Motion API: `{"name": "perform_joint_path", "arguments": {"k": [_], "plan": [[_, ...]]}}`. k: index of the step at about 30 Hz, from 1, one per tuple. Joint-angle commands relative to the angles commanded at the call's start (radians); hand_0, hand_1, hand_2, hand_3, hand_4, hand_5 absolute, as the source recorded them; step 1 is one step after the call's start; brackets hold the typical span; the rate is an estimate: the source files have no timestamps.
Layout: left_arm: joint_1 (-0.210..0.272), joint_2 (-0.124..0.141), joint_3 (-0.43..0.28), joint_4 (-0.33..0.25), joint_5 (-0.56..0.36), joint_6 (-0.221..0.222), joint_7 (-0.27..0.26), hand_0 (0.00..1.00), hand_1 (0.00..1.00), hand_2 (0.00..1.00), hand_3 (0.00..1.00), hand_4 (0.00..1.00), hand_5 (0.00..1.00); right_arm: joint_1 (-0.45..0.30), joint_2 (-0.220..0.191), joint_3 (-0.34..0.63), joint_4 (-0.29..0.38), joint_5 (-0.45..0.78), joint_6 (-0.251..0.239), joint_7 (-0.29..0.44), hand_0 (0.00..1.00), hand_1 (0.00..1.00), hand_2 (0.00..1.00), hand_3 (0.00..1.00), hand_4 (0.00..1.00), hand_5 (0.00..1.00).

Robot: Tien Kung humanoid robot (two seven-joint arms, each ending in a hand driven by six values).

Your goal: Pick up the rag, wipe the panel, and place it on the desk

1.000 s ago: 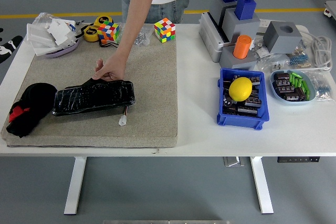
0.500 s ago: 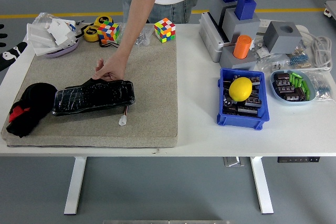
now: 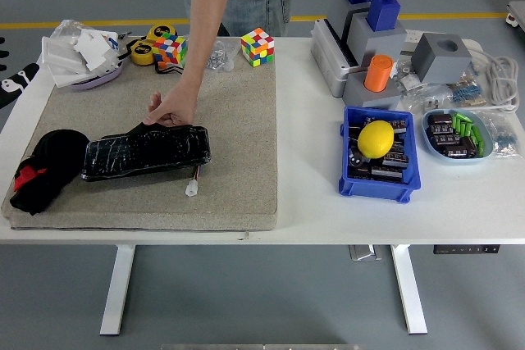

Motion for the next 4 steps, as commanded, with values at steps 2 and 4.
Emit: {"name": "perform_joint_path", "arguments": {"k": [2, 4], "plan": [[0.001, 0.0, -0.001, -0.003, 0.006, 0.0, 0.001, 0.423, 0.614, 0.693, 0.729, 0.903, 0.427, 0.0, 0.0, 0.001, 0.0, -0.001, 0.0, 0.0, 0.759, 0.612, 0.696, 0.599, 0.975, 0.593], [0.0, 0.001, -0.001, -0.007, 0.01, 0.001, 0.002, 0.423, 0.614, 0.693, 0.729, 0.903, 0.427, 0.0, 0.002, 0.006, 0.001, 0.0, -0.001, 0.001, 0.759, 0.612, 0.696, 0.599, 0.975, 0.593]]}}
